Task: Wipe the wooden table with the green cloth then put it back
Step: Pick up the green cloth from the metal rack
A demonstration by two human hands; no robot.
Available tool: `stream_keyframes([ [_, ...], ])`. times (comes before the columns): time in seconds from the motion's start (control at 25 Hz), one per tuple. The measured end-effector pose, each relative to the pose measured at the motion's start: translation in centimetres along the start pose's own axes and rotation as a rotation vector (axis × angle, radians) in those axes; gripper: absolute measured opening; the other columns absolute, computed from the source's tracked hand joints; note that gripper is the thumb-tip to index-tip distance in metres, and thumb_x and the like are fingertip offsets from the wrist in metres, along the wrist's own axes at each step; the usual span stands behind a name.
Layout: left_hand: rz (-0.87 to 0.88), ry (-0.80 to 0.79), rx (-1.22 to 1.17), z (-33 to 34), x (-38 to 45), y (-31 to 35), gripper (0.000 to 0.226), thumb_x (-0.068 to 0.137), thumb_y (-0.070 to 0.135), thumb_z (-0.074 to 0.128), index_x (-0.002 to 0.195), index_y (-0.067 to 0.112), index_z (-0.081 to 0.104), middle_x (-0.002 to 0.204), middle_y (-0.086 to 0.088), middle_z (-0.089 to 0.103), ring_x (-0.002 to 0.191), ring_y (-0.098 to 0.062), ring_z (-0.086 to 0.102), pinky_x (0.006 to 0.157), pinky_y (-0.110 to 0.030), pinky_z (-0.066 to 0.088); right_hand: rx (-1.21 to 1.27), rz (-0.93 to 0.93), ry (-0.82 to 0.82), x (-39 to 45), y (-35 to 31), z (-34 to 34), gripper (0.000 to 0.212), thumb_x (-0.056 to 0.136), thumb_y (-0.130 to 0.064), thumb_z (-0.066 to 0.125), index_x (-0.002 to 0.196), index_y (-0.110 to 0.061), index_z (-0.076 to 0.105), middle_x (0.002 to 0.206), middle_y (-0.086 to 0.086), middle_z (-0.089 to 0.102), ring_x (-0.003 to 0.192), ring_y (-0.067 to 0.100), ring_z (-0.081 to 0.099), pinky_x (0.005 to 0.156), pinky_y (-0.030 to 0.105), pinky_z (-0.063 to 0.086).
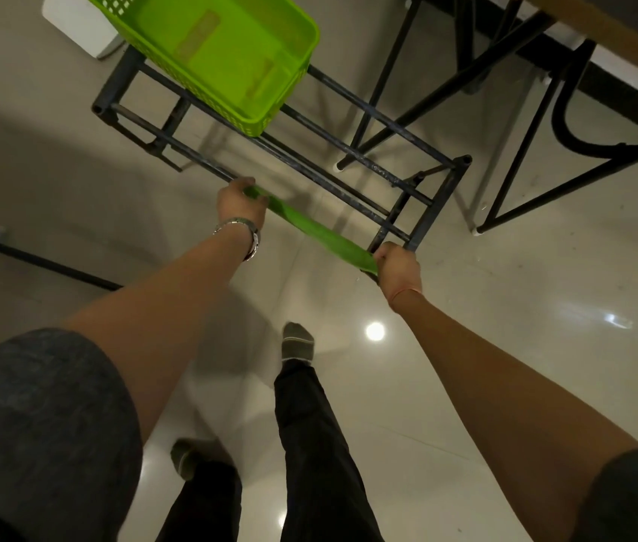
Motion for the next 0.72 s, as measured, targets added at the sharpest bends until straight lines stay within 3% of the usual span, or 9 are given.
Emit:
stream_keyframes([
  [0.08, -0.048, 0.013, -0.080, -0.4, 0.2, -0.2, 0.023, 0.083, 0.017, 0.069, 0.106, 0.016, 0.068, 0.110, -0.001, 0.065, 0.102, -0.016, 0.061, 0.093, -0.027, 0.048, 0.106, 0.031, 0.021, -0.1, 0.0, 0.0, 0.028, 0.094, 0.000, 0.040, 0.103, -0.002, 0.067, 0.102, 0.017, 0.070, 0.097, 0.033, 0.063, 0.077, 0.033, 0.050],
  [0.2, -0.010, -0.022, -0.092, -0.9, 0.0, -0.6, 0.009, 0.085, 0.013, 0.066, 0.091, 0.018, 0.069, 0.096, 0.000, 0.068, 0.084, -0.010, 0.060, 0.085, -0.026, 0.051, 0.463, 0.178, 0.028, -0.8, 0.3, 0.2, 0.024, 0.092, -0.003, 0.047, 0.101, -0.004, 0.069, 0.099, 0.013, 0.067, 0.090, 0.027, 0.061, 0.070, 0.021, 0.048],
  [0.32, 0.049, -0.078, -0.077, -1.1, -1.4, -0.3, 0.016, 0.091, 0.010, 0.053, 0.093, 0.023, 0.063, 0.090, 0.000, 0.061, 0.067, -0.008, 0.052, 0.064, -0.022, 0.048, 0.763, 0.374, -0.068, -1.5, 0.4, 0.3, 0.020, 0.090, -0.003, 0.051, 0.097, -0.014, 0.068, 0.084, 0.007, 0.060, 0.065, 0.013, 0.055, 0.048, 0.015, 0.042],
  [0.4, 0.034, -0.146, -0.034, -1.9, -2.5, 0.1, 0.019, 0.093, 0.015, 0.050, 0.097, 0.020, 0.067, 0.095, -0.001, 0.061, 0.073, -0.011, 0.053, 0.067, -0.023, 0.044, 0.896, 0.424, -0.144, -2.5, -0.2, -0.6, 0.027, 0.091, 0.001, 0.047, 0.088, -0.019, 0.065, 0.068, 0.005, 0.053, 0.047, 0.007, 0.044, 0.037, 0.015, 0.033],
  [0.56, 0.058, -0.234, 0.130, -5.4, -5.3, 4.4, 0.016, 0.086, 0.028, 0.063, 0.090, 0.015, 0.072, 0.089, -0.003, 0.065, 0.082, -0.019, 0.059, 0.072, -0.030, 0.047, 1.040, 0.380, -0.174, -5.7, -0.6, -6.0, 0.042, 0.090, 0.007, 0.038, 0.088, -0.021, 0.068, 0.067, -0.002, 0.059, 0.053, 0.007, 0.043, 0.053, 0.022, 0.031],
  [0.72, 0.295, -0.204, 0.183, -13.7, -9.3, 12.0, 0.007, 0.082, 0.022, 0.069, 0.086, 0.024, 0.075, 0.085, 0.004, 0.068, 0.082, -0.011, 0.062, 0.078, -0.026, 0.049, 0.921, 0.104, -0.065, -9.9, -3.5, -14.9, 0.031, 0.086, 0.007, 0.056, 0.103, -0.017, 0.066, 0.081, -0.002, 0.062, 0.057, -0.010, 0.055, 0.063, 0.018, 0.039],
])
Point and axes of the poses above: each hand's wrist, its own x-axis towards the middle knuckle, its own z-axis out of the palm, y = z × x, the point moved 1 cm from there along x, towards the middle knuckle
